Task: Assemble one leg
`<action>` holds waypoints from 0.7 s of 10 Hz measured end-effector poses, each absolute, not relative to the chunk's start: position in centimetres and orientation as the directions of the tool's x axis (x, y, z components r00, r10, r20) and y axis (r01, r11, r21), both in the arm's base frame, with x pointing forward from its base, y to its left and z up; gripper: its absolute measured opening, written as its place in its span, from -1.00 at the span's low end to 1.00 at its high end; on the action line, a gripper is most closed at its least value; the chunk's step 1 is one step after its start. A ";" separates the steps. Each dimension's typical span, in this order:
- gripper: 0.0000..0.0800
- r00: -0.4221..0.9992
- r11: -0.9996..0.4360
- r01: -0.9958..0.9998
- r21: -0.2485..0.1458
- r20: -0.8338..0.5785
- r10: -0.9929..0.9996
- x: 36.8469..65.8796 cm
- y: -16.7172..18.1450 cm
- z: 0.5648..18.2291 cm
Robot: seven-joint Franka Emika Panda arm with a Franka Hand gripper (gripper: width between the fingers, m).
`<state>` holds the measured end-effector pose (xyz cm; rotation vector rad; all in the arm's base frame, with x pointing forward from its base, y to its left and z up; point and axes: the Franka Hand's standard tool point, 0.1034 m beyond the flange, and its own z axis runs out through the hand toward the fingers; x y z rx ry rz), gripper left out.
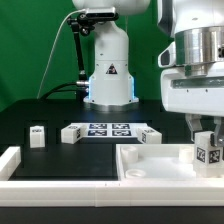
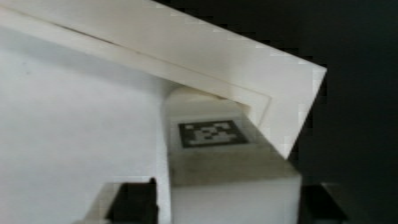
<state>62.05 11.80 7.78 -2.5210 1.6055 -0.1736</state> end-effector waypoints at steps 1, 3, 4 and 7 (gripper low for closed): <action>0.27 0.473 -0.470 -0.864 -0.180 0.026 -0.880 62.0 11.8 7.8; 0.60 0.643 -0.642 -0.750 -0.158 0.054 -0.764 62.0 12.0 7.9; 0.60 0.742 -0.744 -0.652 -0.147 0.075 -0.666 62.0 12.1 7.8; 0.62 0.918 -0.924 -0.366 -0.108 0.120 -0.378 61.9 12.4 7.6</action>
Offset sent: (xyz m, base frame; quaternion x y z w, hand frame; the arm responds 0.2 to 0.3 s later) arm 0.0010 0.0062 -0.0024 -0.0111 0.0004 -0.3062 0.9519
